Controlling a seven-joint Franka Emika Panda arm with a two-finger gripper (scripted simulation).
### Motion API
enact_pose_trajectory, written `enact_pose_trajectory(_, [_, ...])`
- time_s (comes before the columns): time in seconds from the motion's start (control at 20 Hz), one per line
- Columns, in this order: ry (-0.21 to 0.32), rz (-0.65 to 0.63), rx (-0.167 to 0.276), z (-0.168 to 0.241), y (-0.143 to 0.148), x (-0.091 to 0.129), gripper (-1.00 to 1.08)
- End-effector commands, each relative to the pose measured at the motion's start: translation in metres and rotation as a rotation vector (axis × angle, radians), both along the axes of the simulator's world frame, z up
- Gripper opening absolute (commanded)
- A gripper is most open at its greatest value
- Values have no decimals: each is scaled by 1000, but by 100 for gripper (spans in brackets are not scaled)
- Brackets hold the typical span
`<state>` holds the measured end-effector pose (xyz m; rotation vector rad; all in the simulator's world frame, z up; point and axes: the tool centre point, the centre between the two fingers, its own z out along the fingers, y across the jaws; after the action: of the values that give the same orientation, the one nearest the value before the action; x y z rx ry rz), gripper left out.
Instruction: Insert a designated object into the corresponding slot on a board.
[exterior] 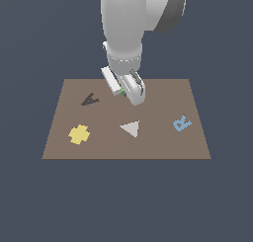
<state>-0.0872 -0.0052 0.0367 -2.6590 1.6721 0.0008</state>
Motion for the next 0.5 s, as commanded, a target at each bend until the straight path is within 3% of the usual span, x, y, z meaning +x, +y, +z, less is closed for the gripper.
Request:
enact_pose_trajectory(0.0, [0,39,0,1,-24,3,-100])
enact_pose_trajectory(0.45, [-1,153,0,3,-90,20,-100])
